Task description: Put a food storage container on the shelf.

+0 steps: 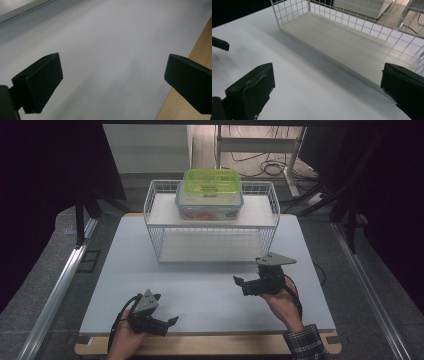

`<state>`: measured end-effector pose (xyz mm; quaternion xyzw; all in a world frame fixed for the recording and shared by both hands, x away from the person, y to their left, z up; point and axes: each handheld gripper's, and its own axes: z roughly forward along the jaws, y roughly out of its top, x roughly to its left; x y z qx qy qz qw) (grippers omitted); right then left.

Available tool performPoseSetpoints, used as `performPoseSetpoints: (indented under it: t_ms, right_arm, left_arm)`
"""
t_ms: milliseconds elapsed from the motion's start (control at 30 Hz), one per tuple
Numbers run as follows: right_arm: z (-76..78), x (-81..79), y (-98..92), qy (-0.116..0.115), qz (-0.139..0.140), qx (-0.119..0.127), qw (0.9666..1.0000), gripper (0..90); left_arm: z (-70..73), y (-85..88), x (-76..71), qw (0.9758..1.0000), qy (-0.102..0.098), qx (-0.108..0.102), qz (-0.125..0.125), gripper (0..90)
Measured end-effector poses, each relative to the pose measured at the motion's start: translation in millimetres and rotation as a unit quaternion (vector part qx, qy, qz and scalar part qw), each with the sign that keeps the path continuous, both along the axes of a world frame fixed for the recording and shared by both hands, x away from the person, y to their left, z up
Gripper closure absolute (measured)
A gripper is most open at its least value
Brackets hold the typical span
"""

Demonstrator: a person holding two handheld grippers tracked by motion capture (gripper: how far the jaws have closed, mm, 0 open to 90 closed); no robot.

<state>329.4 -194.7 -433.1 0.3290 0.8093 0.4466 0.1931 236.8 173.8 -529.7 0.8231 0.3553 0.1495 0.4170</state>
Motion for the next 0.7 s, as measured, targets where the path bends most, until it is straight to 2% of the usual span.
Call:
performPoseSetpoints:
  t_ms: [267, 700]
  right_arm:
    - [-8.5, -8.2, -10.5, 0.008, -0.006, -0.006, 0.9999, 0.0]
    - [-11.7, -21.6, -22.6, 0.004, -0.012, -0.009, 0.9999, 0.0]
  left_arm:
    - [0.1, 0.9, 0.1, 1.0000, -0.004, -0.001, 0.002, 1.3]
    - [-0.5, 0.6, 0.3, 1.0000, -0.003, 0.004, 0.005, 0.7]
